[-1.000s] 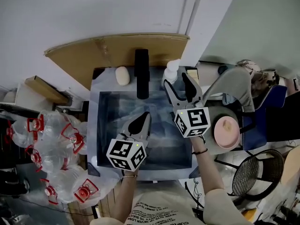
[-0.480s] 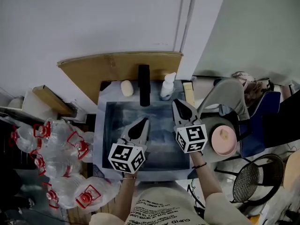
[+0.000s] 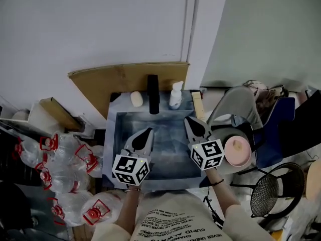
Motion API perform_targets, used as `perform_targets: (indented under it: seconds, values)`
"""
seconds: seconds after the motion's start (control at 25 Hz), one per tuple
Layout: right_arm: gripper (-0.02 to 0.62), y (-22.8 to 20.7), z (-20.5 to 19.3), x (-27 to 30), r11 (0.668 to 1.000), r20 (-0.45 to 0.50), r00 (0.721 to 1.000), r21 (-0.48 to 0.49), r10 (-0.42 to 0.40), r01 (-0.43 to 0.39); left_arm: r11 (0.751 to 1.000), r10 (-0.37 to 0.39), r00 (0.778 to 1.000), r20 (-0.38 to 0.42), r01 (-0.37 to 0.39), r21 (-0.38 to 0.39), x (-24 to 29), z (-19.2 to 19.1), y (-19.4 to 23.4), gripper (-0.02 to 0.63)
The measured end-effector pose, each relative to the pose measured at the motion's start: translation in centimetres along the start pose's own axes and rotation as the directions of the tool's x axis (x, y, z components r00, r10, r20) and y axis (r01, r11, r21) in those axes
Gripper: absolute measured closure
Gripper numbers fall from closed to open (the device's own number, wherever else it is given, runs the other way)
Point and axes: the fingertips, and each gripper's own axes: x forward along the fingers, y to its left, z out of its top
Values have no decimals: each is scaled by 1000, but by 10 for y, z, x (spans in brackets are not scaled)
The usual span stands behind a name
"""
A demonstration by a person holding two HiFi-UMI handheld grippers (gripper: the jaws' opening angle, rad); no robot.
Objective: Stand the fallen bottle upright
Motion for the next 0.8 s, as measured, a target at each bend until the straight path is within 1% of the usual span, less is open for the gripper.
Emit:
perform_targets:
  seconds: [0.2,0.48,0.8]
  values:
    - [591,2,8,-19,1000,18,1000,23,5,-6,999,12,1000,24,-12,31,-14,12,3,581]
    - [591,-1,27,-46,999,69,998,45,-16,13,997,14,998,57,-18,71,-31,28,0,581]
    - [591,-4,46,-69,998,113,993,57,-43,37,996,47,994,95,-54,77,-54,38,6,581]
